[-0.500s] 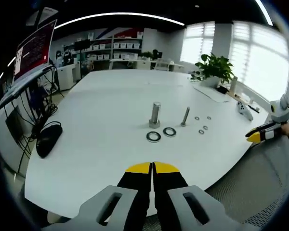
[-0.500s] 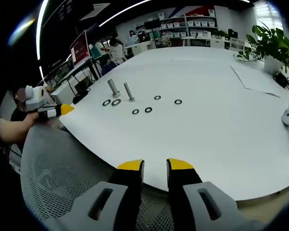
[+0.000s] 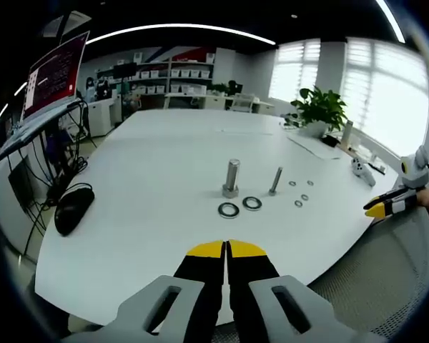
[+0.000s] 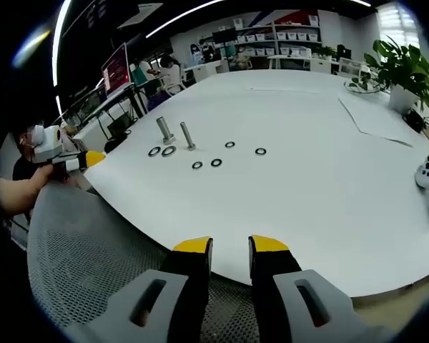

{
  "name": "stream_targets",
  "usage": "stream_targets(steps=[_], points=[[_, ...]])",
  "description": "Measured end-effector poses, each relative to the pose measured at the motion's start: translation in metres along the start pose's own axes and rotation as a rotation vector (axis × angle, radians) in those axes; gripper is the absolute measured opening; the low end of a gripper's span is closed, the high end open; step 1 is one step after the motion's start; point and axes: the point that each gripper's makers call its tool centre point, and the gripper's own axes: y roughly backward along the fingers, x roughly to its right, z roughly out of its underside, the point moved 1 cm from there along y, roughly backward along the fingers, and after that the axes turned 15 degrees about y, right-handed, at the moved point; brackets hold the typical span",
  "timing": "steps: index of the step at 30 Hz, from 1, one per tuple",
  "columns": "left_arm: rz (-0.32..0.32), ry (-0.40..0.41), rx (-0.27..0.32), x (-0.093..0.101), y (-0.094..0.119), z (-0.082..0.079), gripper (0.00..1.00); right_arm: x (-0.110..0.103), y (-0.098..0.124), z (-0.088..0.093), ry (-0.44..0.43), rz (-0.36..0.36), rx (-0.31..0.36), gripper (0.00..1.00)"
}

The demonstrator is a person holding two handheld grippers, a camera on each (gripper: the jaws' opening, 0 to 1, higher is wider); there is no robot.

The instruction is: Place the washer onto the threaded stud by aligning its center hole with the stud, sliding it down to the base, and recovering from edge contact or off-axis alignment until the washer reaches the visible bottom stop.

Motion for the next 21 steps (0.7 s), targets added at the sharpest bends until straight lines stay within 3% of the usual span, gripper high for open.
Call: stream_targets(steps=[10, 13, 17, 21], points=[[0.013, -0.001, 0.002, 0.002, 0.0, 0.0, 0.0, 0.0, 0.0, 0.006, -0.023, -0.003, -0.037, 0.23], [0.016, 0.006, 0.041, 0.002, 0.003, -0.007, 0.0, 0.0, -0.001, 0.009, -0.021, -0.006, -0.053, 0.23], [0.026, 0.01, 0.041, 0.006, 0.003, -0.007, 0.0, 0.001, -0.001, 0.011, -0.031, -0.002, -0.065, 0.23], [0.051, 0.006, 0.103, 0.011, 0.007, -0.017, 0.0, 0.001, 0.0, 0.011, -0.035, -0.005, -0.065, 0.23]])
